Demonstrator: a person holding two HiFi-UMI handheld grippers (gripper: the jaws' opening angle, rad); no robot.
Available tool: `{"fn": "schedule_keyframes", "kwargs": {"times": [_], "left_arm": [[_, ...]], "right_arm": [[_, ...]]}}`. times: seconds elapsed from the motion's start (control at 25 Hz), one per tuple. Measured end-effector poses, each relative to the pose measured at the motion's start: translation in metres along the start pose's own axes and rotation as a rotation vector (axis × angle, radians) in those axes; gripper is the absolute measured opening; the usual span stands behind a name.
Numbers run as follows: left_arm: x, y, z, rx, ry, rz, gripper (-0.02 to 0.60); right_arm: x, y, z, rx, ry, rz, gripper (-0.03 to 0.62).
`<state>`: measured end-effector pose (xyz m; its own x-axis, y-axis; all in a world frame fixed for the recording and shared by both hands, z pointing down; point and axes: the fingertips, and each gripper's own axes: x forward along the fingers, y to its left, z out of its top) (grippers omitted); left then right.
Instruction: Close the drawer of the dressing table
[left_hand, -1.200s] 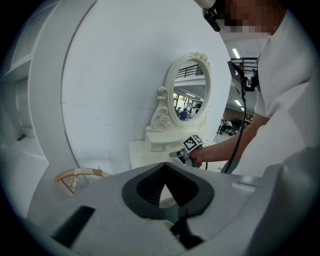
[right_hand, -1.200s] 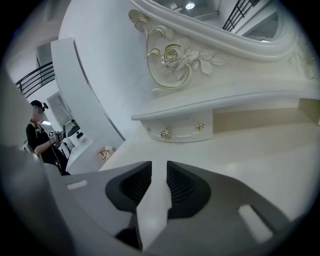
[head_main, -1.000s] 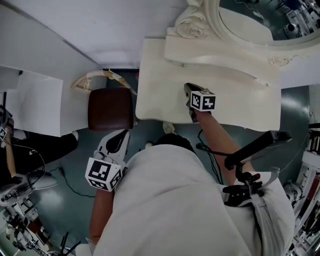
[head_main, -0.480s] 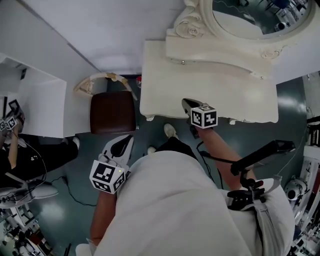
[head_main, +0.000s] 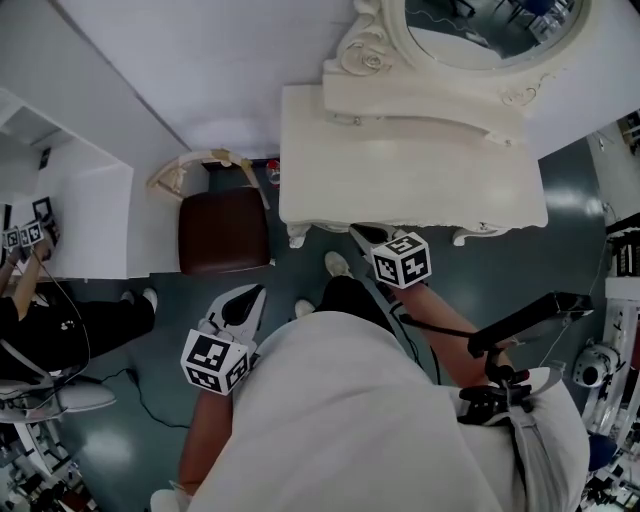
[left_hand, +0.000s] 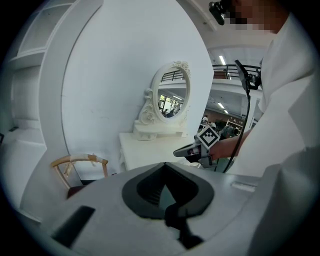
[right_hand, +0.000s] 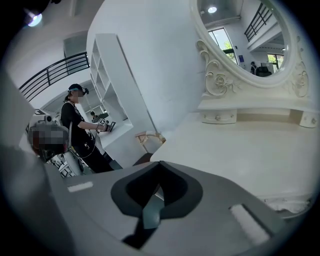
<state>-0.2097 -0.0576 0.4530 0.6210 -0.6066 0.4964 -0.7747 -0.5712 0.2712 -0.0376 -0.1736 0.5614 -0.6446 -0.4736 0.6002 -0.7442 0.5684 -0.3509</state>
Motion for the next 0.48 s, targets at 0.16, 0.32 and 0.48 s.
{"fn": "schedule_keyframes", "kwargs": {"times": [0.16,0.32,0.48], "left_arm": [[-0.006,-0.009,-0.008,0.011,0.003,-0.017,0.003],[-0.01,-0.013,-0.009,0.023,-0.005,-0.033,0.003],[-0.013,-0.017,-0.018,0.016,-0.006,-0.043,0.003]], "right_arm": [[-0.014,0.022,-0.01,-0.026,0.001,0.017,-0.003],[-0.022,0.041,-0.013,-0.066,0.003,0.028,-0.003],[-0.027,0.057,-0.013,-0.109,-0.005,0.04,-0.003]]}}
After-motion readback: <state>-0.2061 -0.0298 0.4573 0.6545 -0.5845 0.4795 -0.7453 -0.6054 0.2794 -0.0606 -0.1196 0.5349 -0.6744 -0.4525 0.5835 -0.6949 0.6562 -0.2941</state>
